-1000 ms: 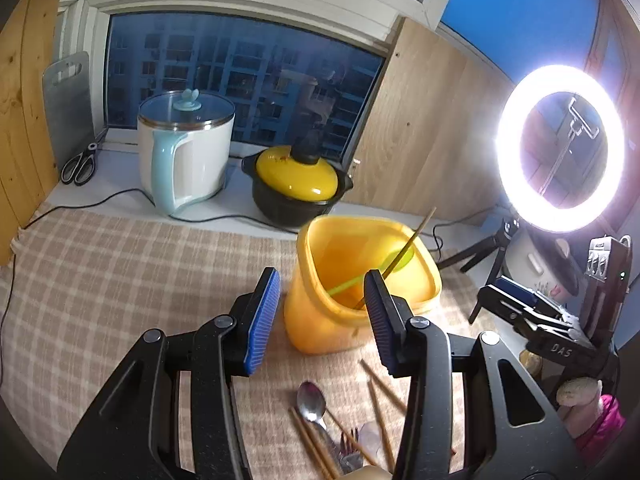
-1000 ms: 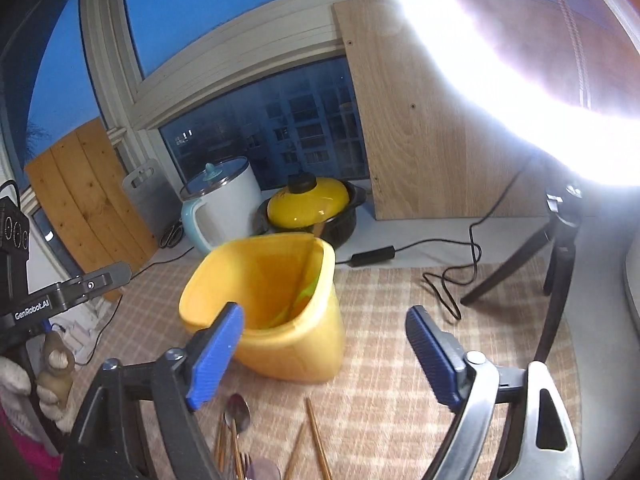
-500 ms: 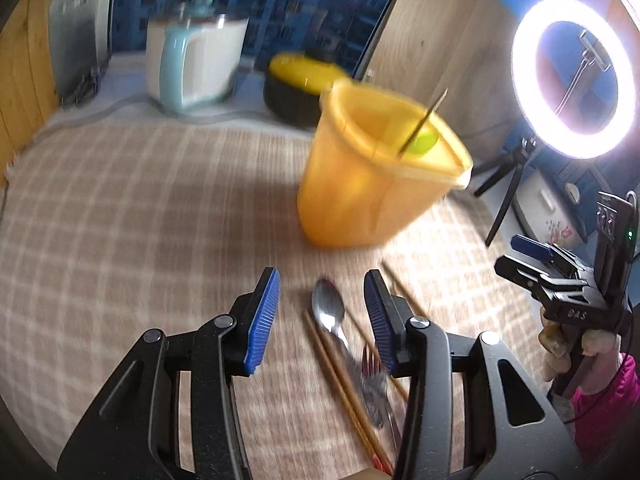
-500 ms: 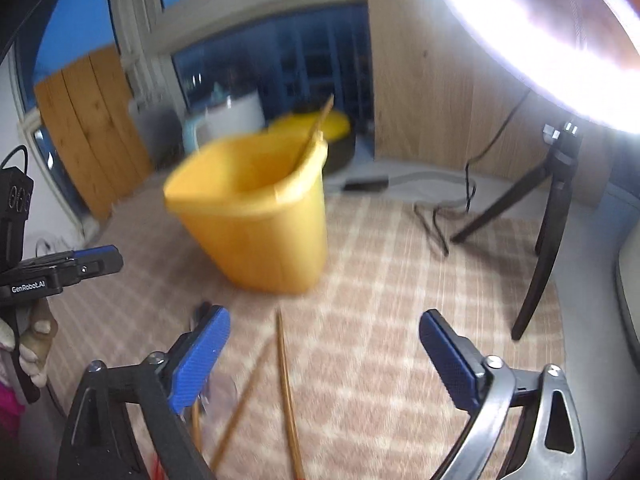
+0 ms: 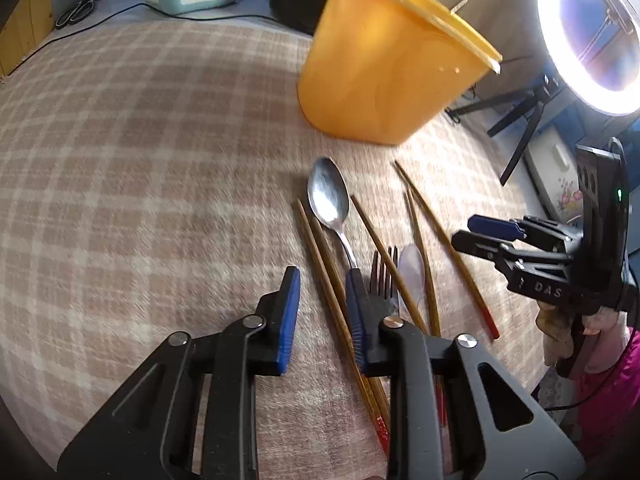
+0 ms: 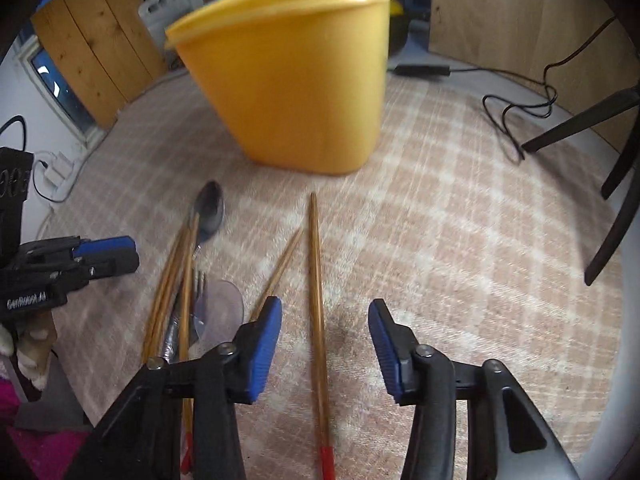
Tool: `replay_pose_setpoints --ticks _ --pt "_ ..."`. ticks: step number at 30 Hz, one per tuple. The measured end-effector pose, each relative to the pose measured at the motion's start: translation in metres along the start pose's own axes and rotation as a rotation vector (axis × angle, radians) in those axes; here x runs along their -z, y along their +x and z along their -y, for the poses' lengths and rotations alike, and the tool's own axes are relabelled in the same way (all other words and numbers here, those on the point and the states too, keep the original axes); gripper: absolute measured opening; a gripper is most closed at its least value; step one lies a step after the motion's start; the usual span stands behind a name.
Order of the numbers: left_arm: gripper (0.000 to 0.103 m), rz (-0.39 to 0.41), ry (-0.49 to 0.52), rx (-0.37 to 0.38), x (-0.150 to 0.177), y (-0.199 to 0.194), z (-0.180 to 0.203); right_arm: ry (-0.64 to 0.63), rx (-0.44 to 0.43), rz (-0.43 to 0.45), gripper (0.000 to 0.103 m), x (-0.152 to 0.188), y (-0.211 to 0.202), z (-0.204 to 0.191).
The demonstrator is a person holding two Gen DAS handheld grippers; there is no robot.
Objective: Organize utensils
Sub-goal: 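Move both open tools back down to the utensil pile, then close the right tool on a chopstick while the left tool grasps another chopstick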
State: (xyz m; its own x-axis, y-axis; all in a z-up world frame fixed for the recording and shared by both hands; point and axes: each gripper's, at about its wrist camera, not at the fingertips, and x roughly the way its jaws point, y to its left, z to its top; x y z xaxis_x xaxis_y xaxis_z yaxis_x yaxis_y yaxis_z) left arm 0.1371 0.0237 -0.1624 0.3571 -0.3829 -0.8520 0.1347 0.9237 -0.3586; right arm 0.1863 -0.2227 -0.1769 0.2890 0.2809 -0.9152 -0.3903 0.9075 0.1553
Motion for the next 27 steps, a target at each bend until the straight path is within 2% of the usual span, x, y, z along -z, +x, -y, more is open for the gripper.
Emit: replay_pose_setpoints --ticks 3,5,11,27 --pt "0.022 0.001 0.01 -0.015 0.004 0.004 0.006 -0.01 0.006 -0.019 0.04 0.0 0.005 -0.001" --pt "0.018 -0.001 0.01 -0.024 0.004 0.007 0.008 -0.018 0.021 -0.03 0.036 0.0 0.008 -0.003" --pt "0.011 -0.001 0.022 -0.072 0.005 0.015 0.012 -0.022 0.04 -0.043 0.033 -0.002 0.015 -0.004" --pt "0.01 -0.009 0.072 -0.155 -0.001 0.029 0.02 -0.063 0.086 -0.061 0.03 -0.011 0.027 -0.022"
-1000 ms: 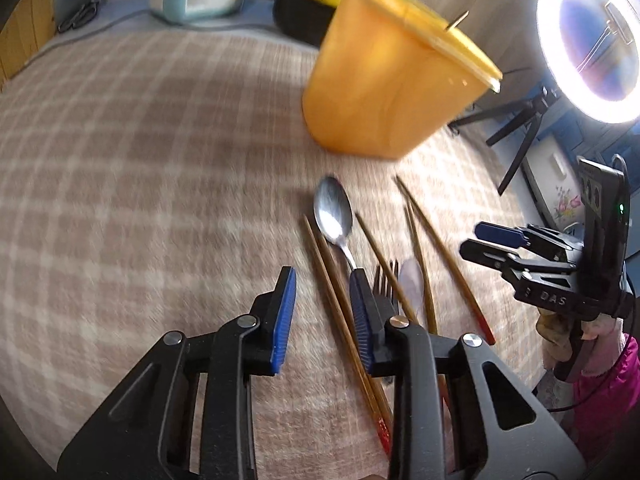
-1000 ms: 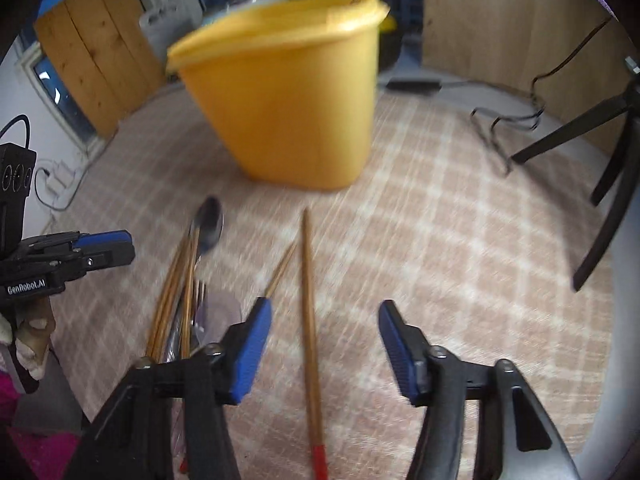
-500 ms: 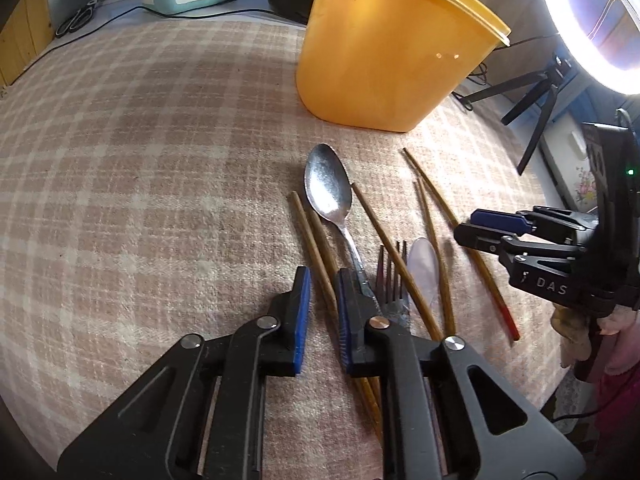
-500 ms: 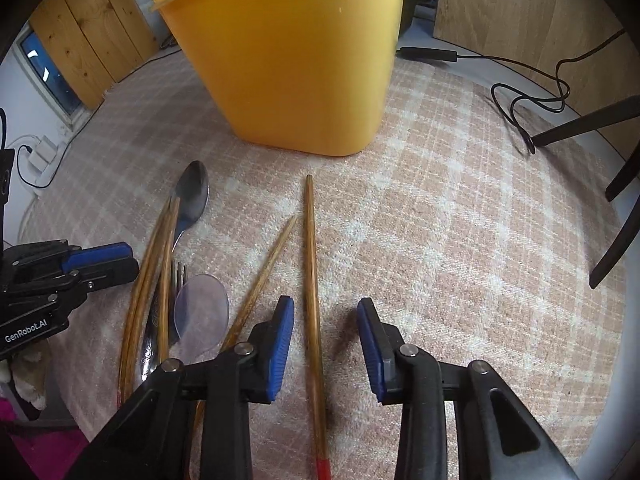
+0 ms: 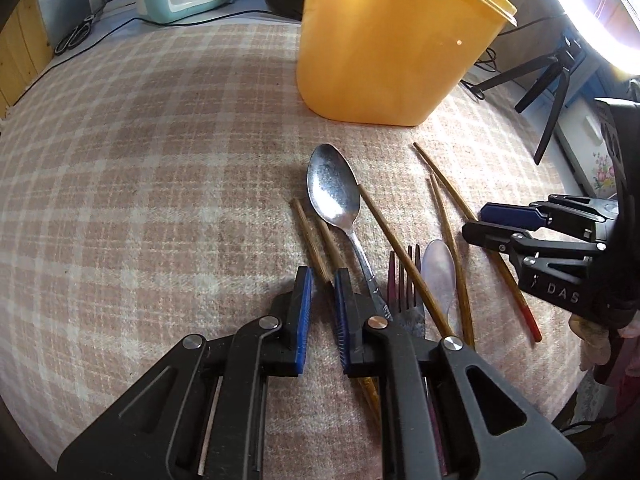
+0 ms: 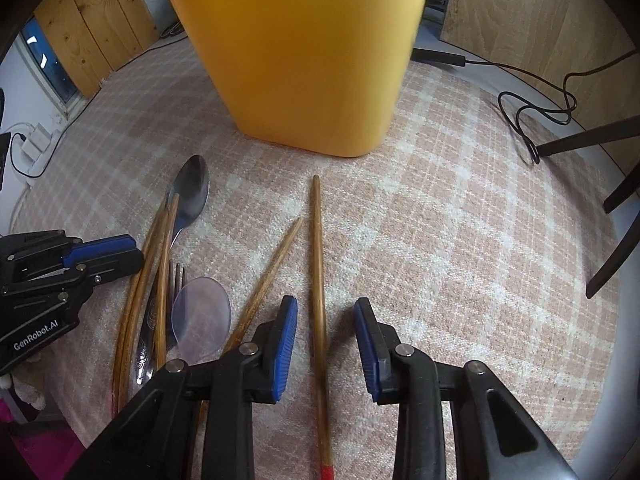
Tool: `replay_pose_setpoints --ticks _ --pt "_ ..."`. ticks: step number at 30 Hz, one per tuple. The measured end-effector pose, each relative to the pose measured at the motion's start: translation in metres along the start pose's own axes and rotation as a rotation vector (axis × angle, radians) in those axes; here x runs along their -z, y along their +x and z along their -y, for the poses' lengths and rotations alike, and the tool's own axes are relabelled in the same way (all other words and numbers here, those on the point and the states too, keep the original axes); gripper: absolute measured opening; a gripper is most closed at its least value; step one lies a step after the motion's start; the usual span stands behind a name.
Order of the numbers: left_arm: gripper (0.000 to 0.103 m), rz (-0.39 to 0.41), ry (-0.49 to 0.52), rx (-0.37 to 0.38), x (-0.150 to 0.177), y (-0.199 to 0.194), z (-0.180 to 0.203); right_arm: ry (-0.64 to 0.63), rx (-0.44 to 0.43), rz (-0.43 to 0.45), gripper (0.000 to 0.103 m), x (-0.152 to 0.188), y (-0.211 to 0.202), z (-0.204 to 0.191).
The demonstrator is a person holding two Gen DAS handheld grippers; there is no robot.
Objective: Organize utensils
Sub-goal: 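Close the right tool on a chopstick while the left tool grasps another chopstick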
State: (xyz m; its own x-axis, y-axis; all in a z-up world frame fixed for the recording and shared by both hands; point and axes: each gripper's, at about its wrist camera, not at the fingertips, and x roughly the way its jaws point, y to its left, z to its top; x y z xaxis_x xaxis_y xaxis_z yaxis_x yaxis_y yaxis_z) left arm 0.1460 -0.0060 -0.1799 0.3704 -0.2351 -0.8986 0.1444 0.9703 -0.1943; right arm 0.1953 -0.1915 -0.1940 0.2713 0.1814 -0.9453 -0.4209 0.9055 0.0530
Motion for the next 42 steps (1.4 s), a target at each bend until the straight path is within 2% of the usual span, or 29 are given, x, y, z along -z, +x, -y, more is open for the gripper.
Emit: replay_pose_setpoints --ticks 4,6,8,10,12,14,16,18,20,23,29,38,42 --pt "0.008 0.006 0.026 -0.015 -0.001 0.003 0.003 -0.029 0.027 -0.01 0.03 -0.007 0.006 -0.013" --pt "0.008 0.004 0.025 -0.006 -0.001 0.003 0.001 -0.047 0.039 -0.02 0.026 -0.01 0.007 -0.016" --pt "0.007 0.002 0.022 0.001 -0.001 0.002 -0.002 -0.053 0.049 -0.033 0.016 -0.012 0.007 -0.016" --pt "0.006 0.002 0.014 -0.001 -0.001 0.0 -0.005 -0.054 0.049 -0.045 0.013 -0.011 0.006 -0.012" --pt "0.005 0.001 0.007 0.002 0.0 0.0 -0.007 -0.045 0.041 -0.059 0.013 -0.014 0.007 -0.009" --pt "0.006 -0.003 -0.008 0.004 -0.002 0.002 -0.008 -0.039 0.04 -0.067 0.02 -0.018 0.009 -0.009" --pt "0.006 0.006 -0.005 -0.005 -0.004 0.003 -0.006 -0.041 0.049 -0.069 0.023 -0.024 0.012 -0.01" --pt "0.005 0.013 0.002 -0.002 -0.006 0.004 -0.006 -0.064 0.057 -0.069 0.017 -0.031 0.014 -0.015" --pt "0.005 0.008 -0.033 0.031 -0.007 0.004 -0.012 -0.075 0.047 -0.073 0.006 -0.035 0.014 -0.016" --pt "0.003 0.02 -0.091 0.06 -0.006 -0.001 -0.025 -0.074 0.041 -0.065 0.004 -0.036 0.013 -0.019" --pt "0.003 0.083 -0.14 0.094 -0.008 -0.027 -0.039 0.002 -0.026 0.006 0.004 -0.027 -0.004 -0.012" --pt "0.003 0.215 -0.145 0.104 -0.021 -0.08 -0.044 0.121 -0.106 0.169 0.004 -0.02 -0.048 0.011" --pt "0.003 0.28 -0.125 0.099 -0.025 -0.102 -0.041 0.169 -0.126 0.237 0.004 -0.006 -0.067 0.021"
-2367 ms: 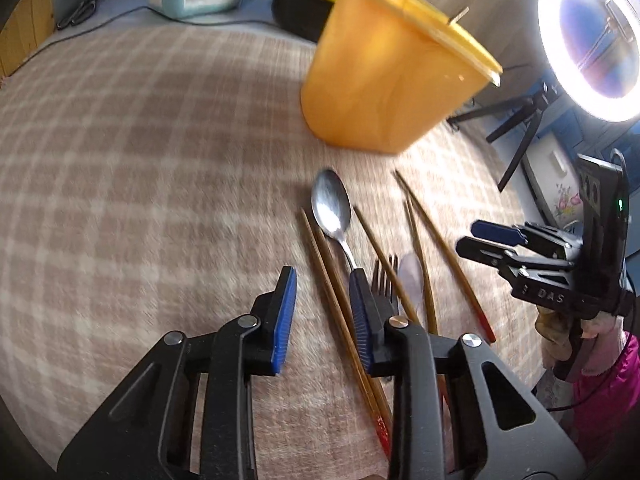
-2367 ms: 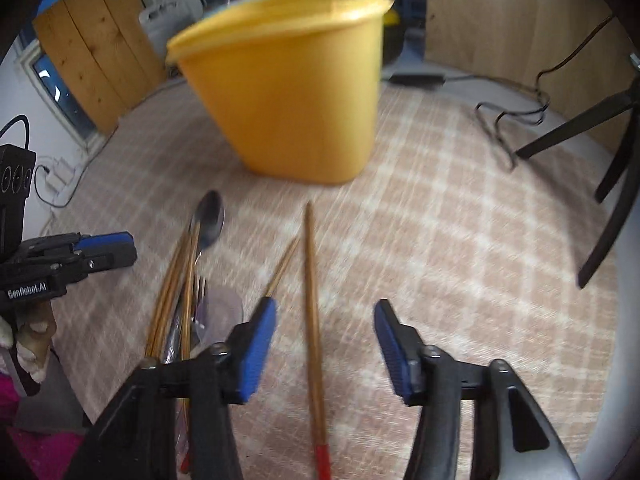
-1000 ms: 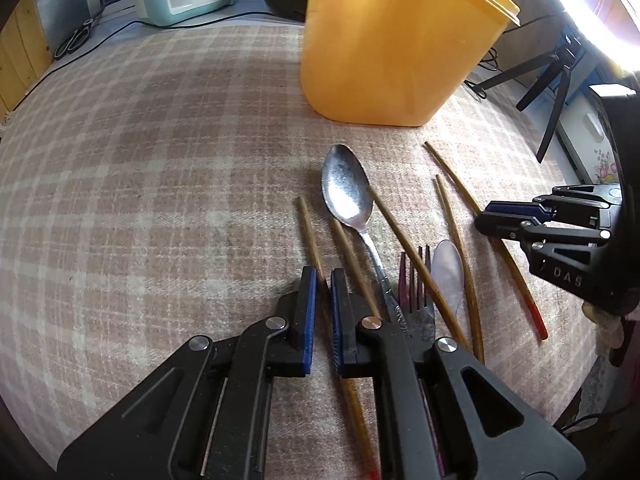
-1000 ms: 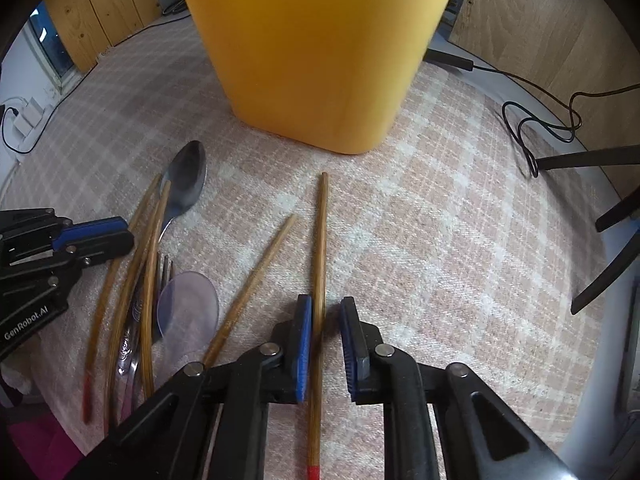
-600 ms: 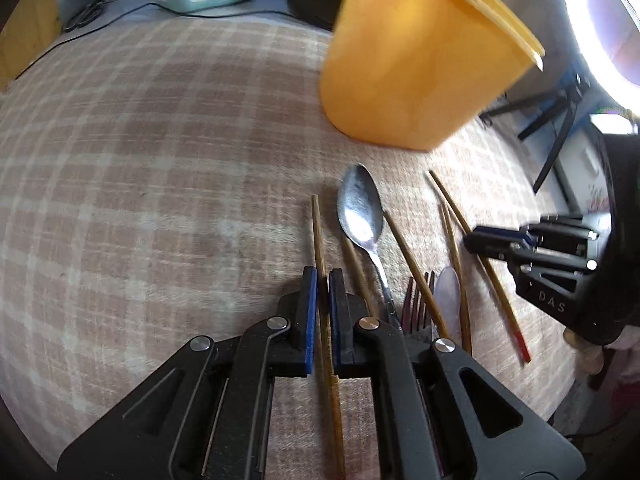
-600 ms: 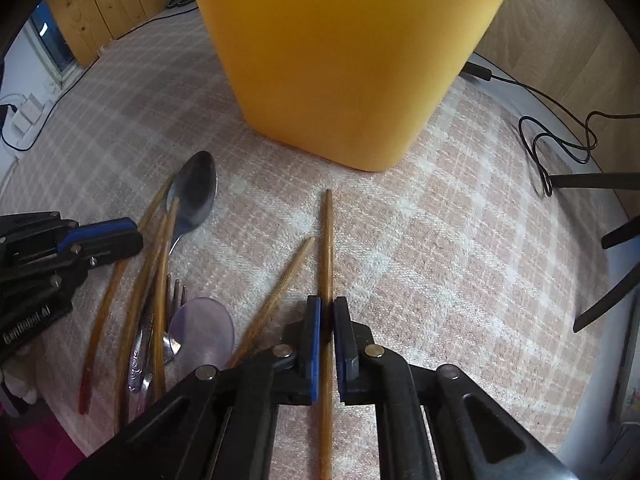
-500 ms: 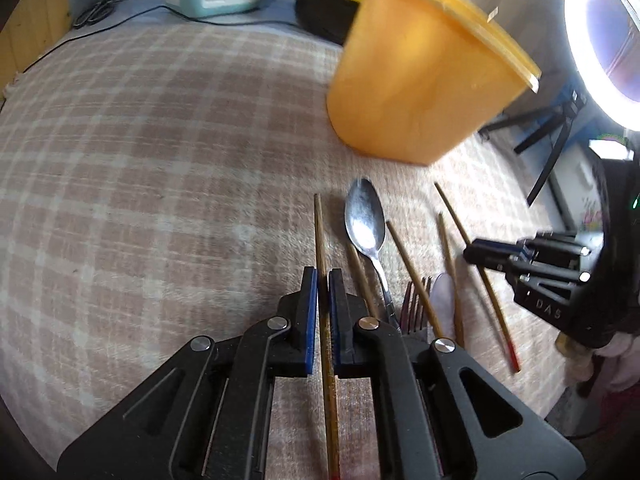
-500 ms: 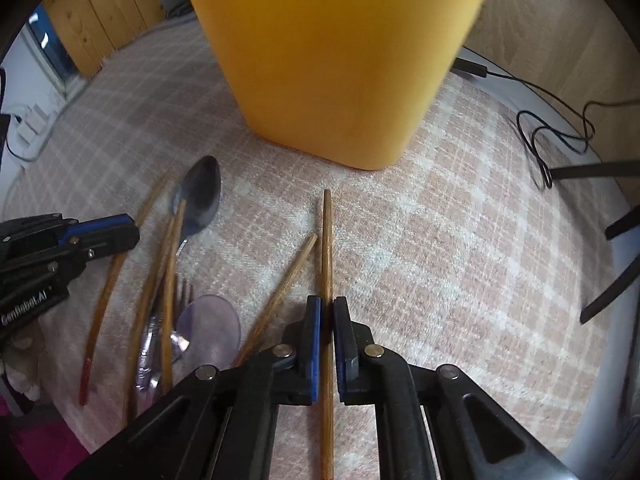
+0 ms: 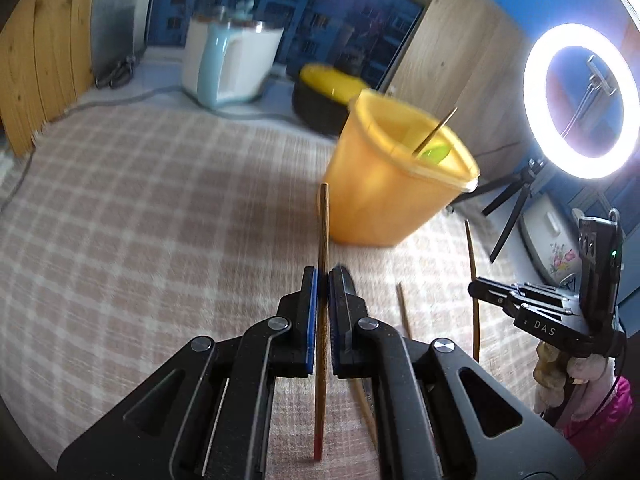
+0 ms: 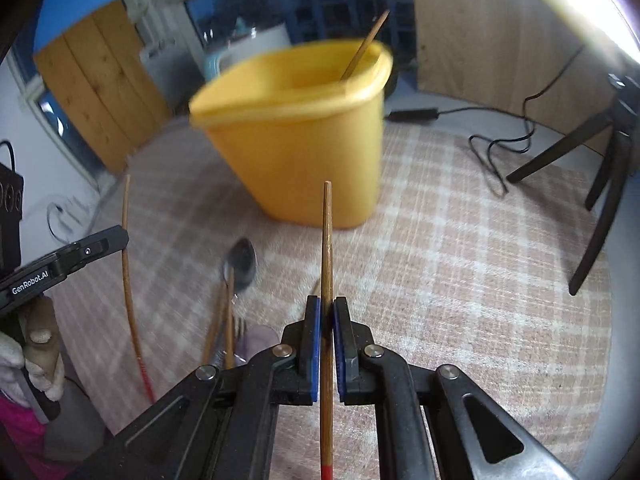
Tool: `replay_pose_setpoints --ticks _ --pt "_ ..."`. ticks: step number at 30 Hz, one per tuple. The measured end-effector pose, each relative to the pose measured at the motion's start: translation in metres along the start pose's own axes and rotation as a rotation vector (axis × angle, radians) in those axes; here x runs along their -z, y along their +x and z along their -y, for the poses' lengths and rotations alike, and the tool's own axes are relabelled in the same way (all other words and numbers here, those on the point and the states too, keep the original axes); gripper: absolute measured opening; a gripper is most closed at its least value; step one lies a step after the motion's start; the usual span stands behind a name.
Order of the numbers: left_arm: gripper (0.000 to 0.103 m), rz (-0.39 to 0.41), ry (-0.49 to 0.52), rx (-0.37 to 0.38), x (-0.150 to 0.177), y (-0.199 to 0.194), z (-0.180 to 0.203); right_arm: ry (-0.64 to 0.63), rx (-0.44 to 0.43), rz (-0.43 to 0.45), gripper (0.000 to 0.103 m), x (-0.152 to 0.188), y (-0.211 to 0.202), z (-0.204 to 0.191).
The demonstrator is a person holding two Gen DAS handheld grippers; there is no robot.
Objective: Organize utensils
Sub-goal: 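Close the right tool on a chopstick while the left tool grasps another chopstick, then lift both chopsticks upright and carry them over the yellow bucket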
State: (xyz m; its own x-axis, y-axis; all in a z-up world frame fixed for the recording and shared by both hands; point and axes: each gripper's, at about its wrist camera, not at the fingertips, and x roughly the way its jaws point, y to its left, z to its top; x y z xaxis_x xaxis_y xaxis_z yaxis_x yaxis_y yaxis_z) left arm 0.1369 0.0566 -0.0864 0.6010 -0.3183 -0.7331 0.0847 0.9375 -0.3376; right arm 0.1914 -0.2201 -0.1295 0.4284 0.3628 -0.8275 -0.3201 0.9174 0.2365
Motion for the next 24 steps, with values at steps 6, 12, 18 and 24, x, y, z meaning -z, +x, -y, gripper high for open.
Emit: replay_pose_setpoints --ticks 6,12,18,24 --pt "0.003 0.068 0.023 0.016 -0.012 -0.02 0.007 0.054 -0.033 0.086 0.004 0.006 -0.026 0.006" --pt "0.003 0.117 0.05 0.027 -0.024 -0.034 0.016 0.081 -0.038 0.158 0.004 0.009 -0.049 0.003" --pt "0.003 0.146 0.063 0.046 -0.034 -0.043 0.024 0.094 -0.048 0.233 0.004 0.004 -0.069 -0.002" --pt "0.003 0.188 0.087 0.068 -0.05 -0.054 0.035 0.106 -0.035 0.322 0.004 -0.011 -0.088 -0.005"
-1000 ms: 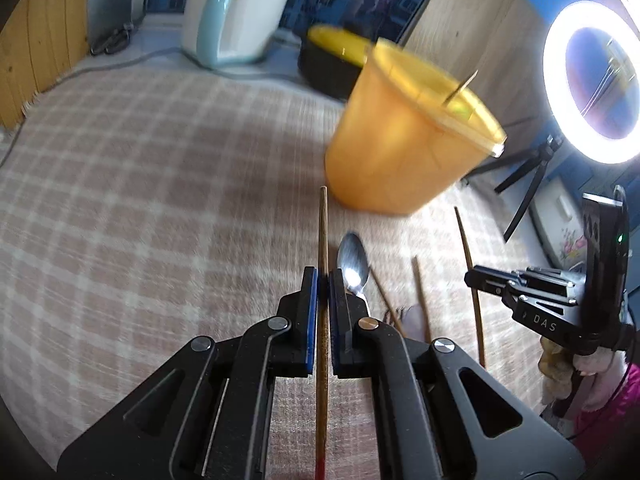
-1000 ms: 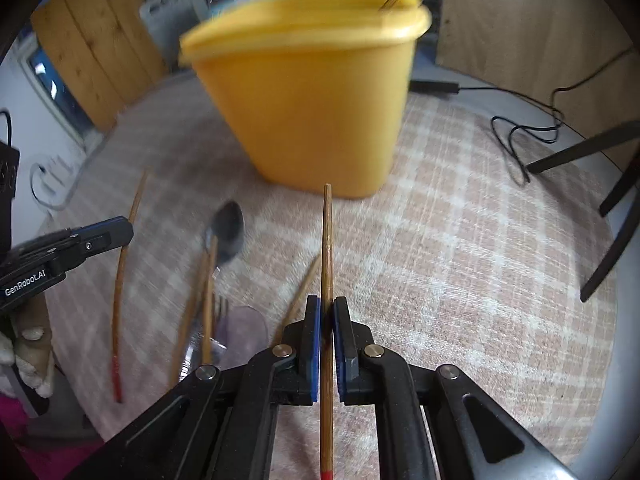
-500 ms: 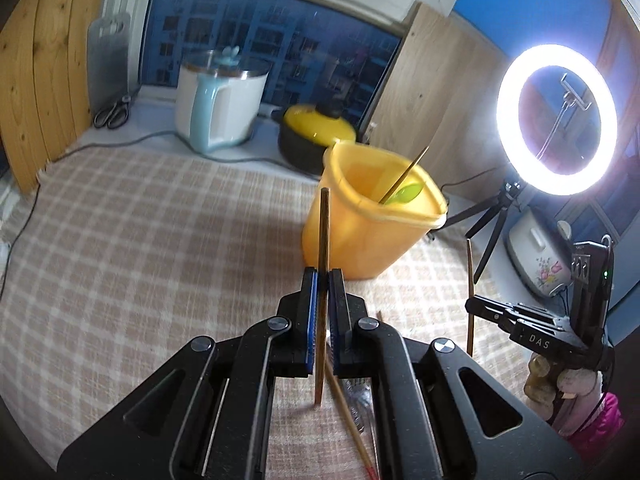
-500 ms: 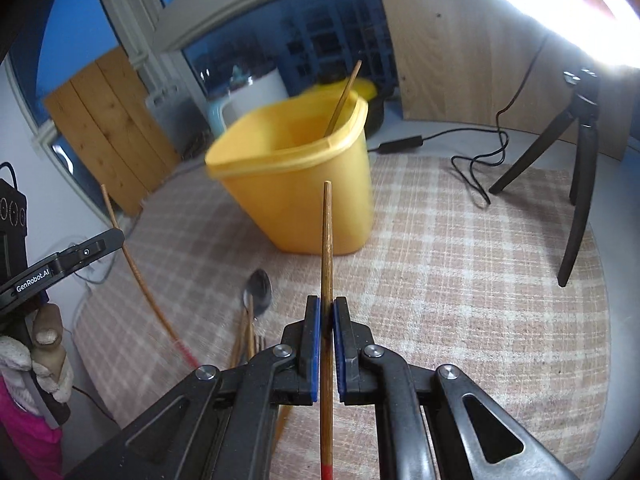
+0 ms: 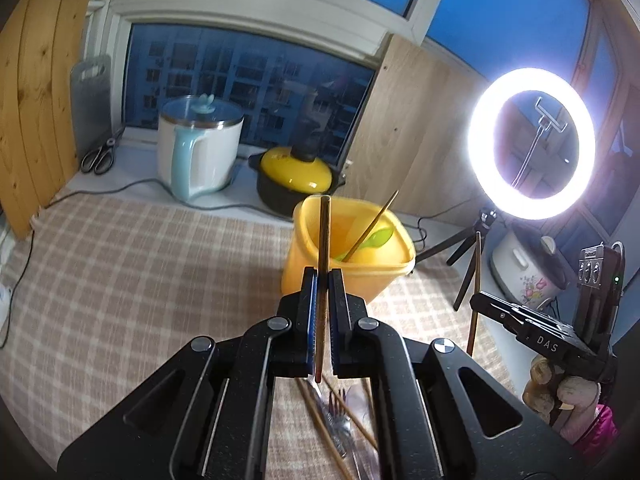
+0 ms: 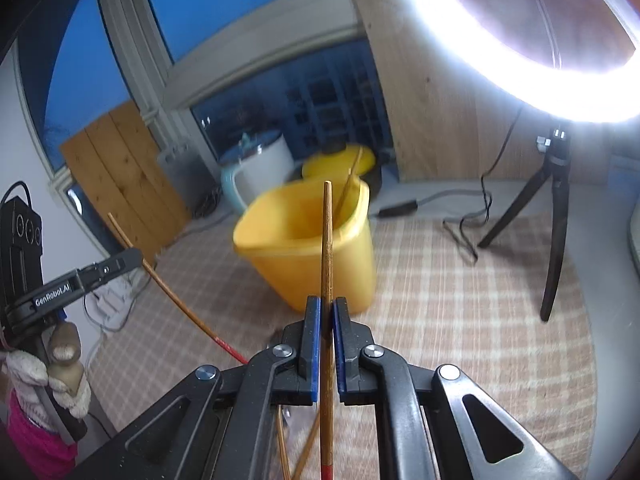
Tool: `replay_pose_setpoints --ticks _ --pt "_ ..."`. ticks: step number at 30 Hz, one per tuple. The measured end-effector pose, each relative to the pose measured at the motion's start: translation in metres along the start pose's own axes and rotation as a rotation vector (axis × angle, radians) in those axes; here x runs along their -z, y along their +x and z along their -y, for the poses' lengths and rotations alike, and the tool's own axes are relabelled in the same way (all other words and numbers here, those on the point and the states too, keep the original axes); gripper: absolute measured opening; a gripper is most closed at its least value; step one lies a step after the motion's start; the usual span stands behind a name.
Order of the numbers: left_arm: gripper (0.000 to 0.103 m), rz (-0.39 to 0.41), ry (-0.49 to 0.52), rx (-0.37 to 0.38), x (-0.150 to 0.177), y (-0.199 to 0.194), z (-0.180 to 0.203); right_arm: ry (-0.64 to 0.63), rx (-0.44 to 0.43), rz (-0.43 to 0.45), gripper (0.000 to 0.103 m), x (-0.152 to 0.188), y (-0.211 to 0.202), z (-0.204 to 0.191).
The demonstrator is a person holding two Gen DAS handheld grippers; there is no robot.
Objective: Organize utensils
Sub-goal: 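Lift both chopsticks upright and carry them over the yellow bucket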
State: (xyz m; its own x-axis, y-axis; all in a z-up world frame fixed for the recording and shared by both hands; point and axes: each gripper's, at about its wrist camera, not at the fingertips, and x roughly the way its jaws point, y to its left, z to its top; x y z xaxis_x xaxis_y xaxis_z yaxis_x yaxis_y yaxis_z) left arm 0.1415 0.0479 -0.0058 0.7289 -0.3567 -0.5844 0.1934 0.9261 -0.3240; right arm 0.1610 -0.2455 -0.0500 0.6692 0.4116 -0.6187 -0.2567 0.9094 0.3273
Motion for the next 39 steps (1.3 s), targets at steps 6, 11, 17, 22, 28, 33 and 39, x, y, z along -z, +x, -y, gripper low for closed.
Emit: replay_pose_setpoints --ticks 6,11,17,22,28,33,39 --pt "0.003 0.04 0.013 0.014 -0.019 -0.004 0.005 -0.011 0.008 0.043 0.004 -0.018 -0.002 -0.005" --pt "0.003 0.074 0.03 0.019 -0.033 -0.008 0.007 -0.025 0.01 0.067 0.004 -0.027 -0.002 -0.009" --pt "0.003 0.114 0.058 0.023 -0.05 -0.012 0.012 -0.035 0.008 0.09 0.004 -0.04 -0.002 -0.009" --pt "0.003 0.144 0.082 0.028 -0.062 -0.014 0.019 -0.049 0.007 0.107 0.004 -0.053 -0.003 -0.013" --pt "0.003 0.175 0.106 0.035 -0.076 -0.016 0.028 -0.07 0.007 0.135 0.004 -0.066 -0.003 -0.02" --pt "0.003 0.184 0.111 0.036 -0.086 -0.009 0.031 -0.076 0.009 0.162 0.004 -0.078 -0.003 -0.023" --pt "0.003 0.174 0.092 0.042 -0.094 0.003 0.03 -0.09 0.013 0.179 0.004 -0.094 0.005 -0.029"
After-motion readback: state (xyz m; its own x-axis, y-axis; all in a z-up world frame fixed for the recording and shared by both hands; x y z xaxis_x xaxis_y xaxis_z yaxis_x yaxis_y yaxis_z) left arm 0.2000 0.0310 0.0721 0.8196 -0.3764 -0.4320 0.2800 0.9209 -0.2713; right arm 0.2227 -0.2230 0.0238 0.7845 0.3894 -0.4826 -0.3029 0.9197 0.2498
